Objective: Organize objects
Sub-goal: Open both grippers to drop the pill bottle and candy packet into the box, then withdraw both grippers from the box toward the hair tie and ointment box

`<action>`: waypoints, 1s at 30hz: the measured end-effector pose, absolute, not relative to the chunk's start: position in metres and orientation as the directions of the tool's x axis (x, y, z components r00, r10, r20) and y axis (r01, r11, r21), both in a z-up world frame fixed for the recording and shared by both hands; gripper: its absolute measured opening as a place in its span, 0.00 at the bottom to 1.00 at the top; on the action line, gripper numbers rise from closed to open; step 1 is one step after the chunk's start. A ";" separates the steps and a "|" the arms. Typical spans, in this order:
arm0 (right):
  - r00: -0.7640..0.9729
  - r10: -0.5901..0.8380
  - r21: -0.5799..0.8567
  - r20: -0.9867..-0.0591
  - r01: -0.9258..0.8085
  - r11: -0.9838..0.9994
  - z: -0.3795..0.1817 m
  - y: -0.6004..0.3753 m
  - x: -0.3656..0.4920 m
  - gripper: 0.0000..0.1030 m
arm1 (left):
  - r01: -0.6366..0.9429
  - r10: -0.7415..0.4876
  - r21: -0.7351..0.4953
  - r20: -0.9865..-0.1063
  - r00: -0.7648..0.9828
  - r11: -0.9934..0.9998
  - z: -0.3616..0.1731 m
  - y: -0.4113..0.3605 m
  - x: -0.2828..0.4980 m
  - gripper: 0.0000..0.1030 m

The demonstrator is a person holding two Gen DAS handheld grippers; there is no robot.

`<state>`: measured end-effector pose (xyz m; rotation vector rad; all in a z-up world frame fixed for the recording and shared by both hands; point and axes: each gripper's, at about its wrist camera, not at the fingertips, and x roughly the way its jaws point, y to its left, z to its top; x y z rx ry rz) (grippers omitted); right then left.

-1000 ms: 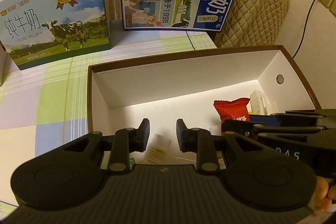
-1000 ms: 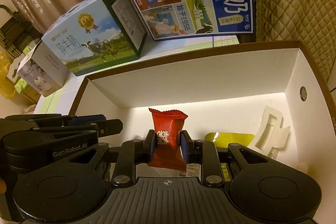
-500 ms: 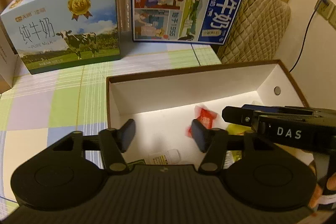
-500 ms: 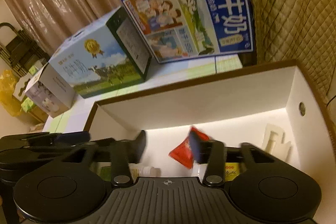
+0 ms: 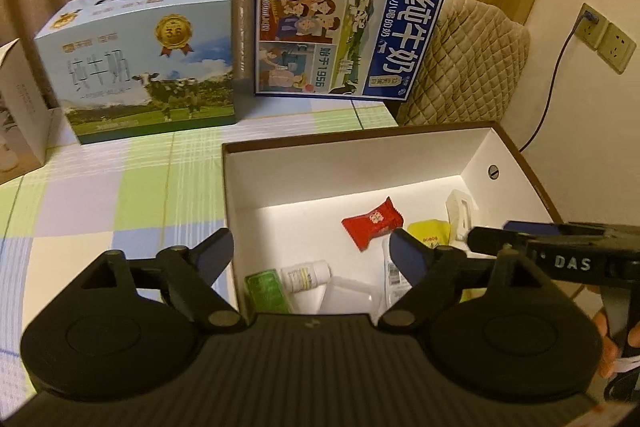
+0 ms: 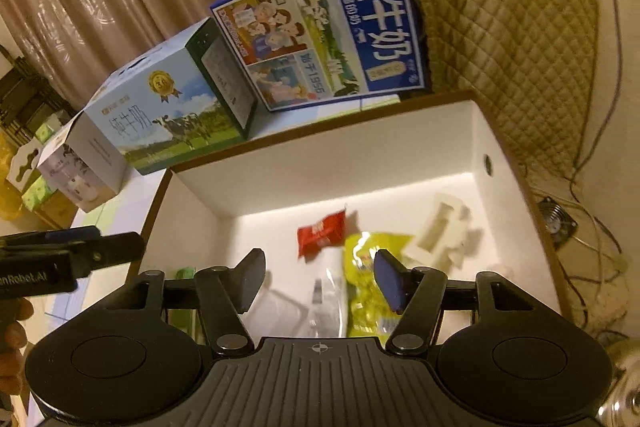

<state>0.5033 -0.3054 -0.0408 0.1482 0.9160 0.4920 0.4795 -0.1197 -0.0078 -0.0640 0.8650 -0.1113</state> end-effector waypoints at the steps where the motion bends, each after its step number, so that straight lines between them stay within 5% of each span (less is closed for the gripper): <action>1: 0.511 0.466 0.329 -0.722 -0.340 0.881 -0.039 -0.308 0.498 0.56 | 0.070 -0.122 -0.100 -0.755 0.645 0.993 -0.006 -0.119 0.475 0.82; 30: 0.514 0.446 0.307 -0.733 -0.336 0.891 -0.023 -0.318 0.377 0.61 | -0.038 -0.082 -0.133 -0.789 0.609 0.990 -0.005 -0.069 0.333 0.86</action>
